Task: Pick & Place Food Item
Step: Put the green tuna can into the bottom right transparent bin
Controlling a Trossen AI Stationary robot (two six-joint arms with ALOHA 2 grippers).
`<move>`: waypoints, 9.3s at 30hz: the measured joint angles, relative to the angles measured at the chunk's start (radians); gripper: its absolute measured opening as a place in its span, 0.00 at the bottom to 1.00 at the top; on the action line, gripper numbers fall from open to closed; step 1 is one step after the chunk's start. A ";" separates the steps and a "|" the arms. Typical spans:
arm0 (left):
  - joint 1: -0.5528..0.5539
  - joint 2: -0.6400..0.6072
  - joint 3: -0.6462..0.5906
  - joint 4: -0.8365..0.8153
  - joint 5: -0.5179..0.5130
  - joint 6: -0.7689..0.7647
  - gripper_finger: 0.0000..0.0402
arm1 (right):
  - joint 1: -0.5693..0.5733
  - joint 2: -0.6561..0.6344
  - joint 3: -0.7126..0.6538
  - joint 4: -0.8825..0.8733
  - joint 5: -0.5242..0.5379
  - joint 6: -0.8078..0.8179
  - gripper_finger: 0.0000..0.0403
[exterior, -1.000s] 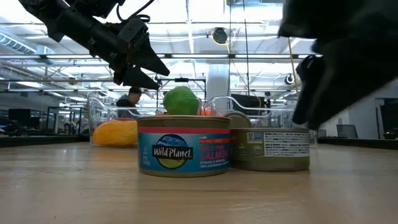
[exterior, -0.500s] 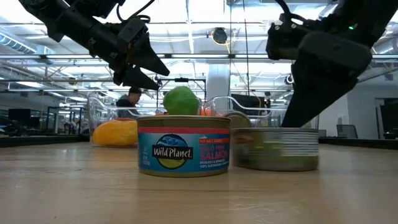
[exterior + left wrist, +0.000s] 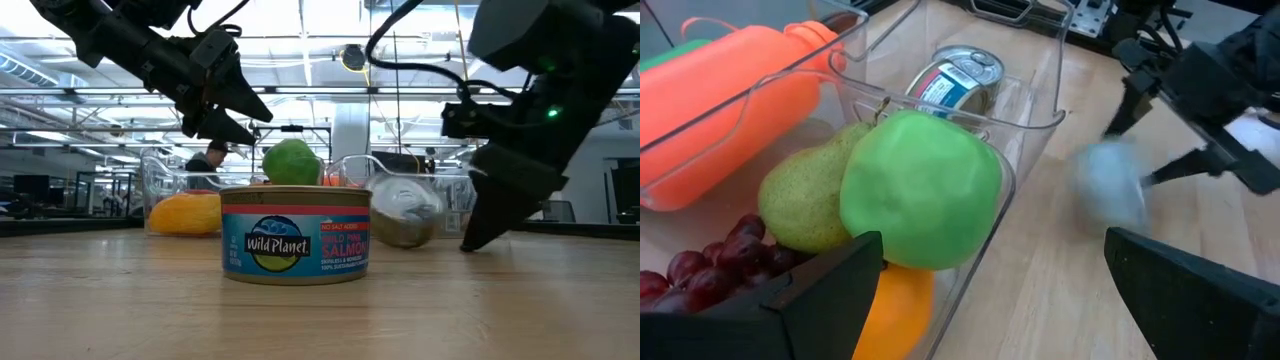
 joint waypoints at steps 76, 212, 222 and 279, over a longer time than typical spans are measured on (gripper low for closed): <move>0.000 0.000 0.000 0.002 -0.001 -0.002 0.98 | -0.012 -0.071 -0.131 0.367 0.205 -0.050 0.65; -0.087 0.481 0.403 -0.023 0.158 0.140 0.98 | -0.189 -0.284 -0.153 -0.528 -0.389 0.251 0.58; -0.194 0.480 0.446 -0.051 0.134 0.262 0.98 | -0.189 -0.285 -0.153 -0.528 -0.390 0.251 0.58; -0.238 0.651 0.467 0.280 0.098 0.467 0.98 | -0.195 -0.283 -0.154 -0.514 -0.394 0.242 0.58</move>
